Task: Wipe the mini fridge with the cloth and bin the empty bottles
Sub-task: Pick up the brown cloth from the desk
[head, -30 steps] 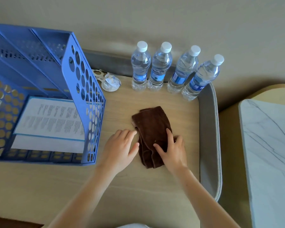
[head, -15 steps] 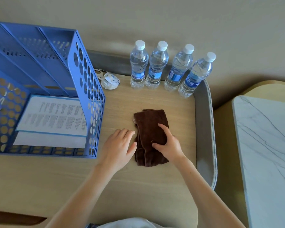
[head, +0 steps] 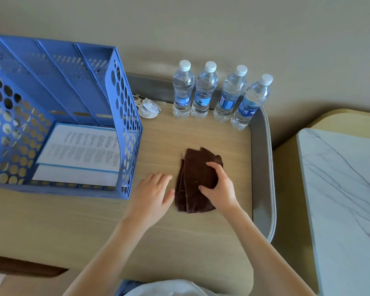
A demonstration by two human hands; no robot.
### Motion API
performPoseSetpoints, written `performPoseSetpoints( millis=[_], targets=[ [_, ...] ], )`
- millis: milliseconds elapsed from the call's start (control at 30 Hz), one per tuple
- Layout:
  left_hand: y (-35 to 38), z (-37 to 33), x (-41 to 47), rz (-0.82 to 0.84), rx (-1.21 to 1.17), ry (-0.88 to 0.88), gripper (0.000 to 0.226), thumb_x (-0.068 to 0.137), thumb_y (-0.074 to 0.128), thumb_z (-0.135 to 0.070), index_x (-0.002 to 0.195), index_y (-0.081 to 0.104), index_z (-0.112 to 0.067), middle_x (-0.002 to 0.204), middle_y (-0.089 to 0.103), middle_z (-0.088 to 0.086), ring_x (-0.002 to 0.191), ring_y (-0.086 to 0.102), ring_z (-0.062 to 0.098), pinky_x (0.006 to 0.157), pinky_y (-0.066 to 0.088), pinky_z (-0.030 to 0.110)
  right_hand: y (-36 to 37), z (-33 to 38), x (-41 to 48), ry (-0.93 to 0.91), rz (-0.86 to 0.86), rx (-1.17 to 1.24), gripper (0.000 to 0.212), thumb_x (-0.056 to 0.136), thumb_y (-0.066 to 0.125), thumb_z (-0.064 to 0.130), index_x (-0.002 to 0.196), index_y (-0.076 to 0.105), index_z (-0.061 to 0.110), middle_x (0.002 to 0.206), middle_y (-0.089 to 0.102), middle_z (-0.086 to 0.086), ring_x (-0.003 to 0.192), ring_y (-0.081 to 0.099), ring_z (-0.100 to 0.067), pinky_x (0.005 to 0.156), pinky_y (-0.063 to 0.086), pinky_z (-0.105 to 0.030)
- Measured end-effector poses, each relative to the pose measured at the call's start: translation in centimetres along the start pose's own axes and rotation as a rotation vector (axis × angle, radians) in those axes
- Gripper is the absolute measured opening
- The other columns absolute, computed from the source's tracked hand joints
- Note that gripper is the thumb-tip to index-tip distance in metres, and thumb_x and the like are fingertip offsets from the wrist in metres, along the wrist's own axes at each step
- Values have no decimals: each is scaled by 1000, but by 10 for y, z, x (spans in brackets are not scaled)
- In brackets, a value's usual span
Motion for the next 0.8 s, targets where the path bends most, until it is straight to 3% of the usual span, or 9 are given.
performPoseSetpoints(
  millis=[100, 200, 267, 333, 433, 500, 667, 800],
  targets=[
    [-5, -13, -9, -35, 6, 14, 31, 90, 65, -22, 117, 64, -8, 108, 67, 5, 100, 61, 30, 82, 52, 42, -19, 11, -19, -45, -60, 33, 70, 75, 78, 9, 133, 48, 34, 121, 61, 9, 108, 61, -12, 88, 56, -29],
    [-9, -31, -17, -55, 9, 28, 29, 88, 67, -21, 115, 65, -8, 104, 67, 6, 97, 61, 32, 78, 52, 41, -45, 17, -41, -80, -108, 82, 67, 77, 81, 14, 130, 49, 40, 115, 58, 22, 103, 59, 2, 82, 51, -11],
    [-11, -46, -24, -83, 24, 47, 29, 85, 71, -20, 111, 67, -8, 99, 68, 5, 92, 64, 32, 73, 52, 40, -66, 19, -57, -99, -151, 156, 65, 77, 84, 17, 128, 52, 41, 112, 60, 28, 104, 59, 9, 80, 51, -8],
    [-12, -63, -31, -127, 43, 73, 27, 84, 70, -21, 107, 68, -9, 95, 68, 4, 89, 66, 32, 69, 52, 37, -86, 21, -73, -127, -186, 235, 60, 77, 86, 20, 125, 56, 41, 109, 65, 26, 106, 61, 6, 83, 54, -14],
    [-13, -90, -46, -160, 15, 92, 39, 88, 46, -34, 107, 68, -8, 95, 68, 4, 87, 66, 31, 68, 54, 36, -114, 21, -98, -178, -221, 351, 52, 77, 86, 24, 120, 60, 40, 105, 68, 24, 103, 66, 0, 81, 56, -16],
    [-10, -109, -56, -174, 0, 101, 43, 87, 41, -36, 108, 67, -8, 97, 67, 4, 87, 66, 30, 68, 54, 36, -128, 16, -116, -194, -241, 404, 48, 78, 85, 26, 118, 62, 39, 103, 70, 19, 101, 68, -5, 79, 57, -17],
    [5, -144, -84, -196, -15, 129, 28, 91, 61, -22, 116, 64, -11, 104, 66, 1, 90, 65, 24, 68, 48, 30, -140, -9, -163, -172, -333, 425, 36, 80, 84, 30, 111, 65, 33, 98, 71, 15, 97, 69, -7, 77, 54, -13],
    [11, -165, -104, -130, -9, 170, 32, 93, 60, -26, 122, 62, -14, 110, 66, -2, 91, 65, 18, 66, 40, 21, -137, -25, -199, -123, -398, 425, 28, 82, 82, 29, 104, 67, 33, 96, 71, 17, 95, 68, -4, 78, 54, -12]
  ],
)
Point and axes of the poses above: each hand's wrist, its own x-axis towards the middle knuckle, its own y-axis out of the palm, z = x × y, the point moved 2 cm from there along x, towards the middle knuckle
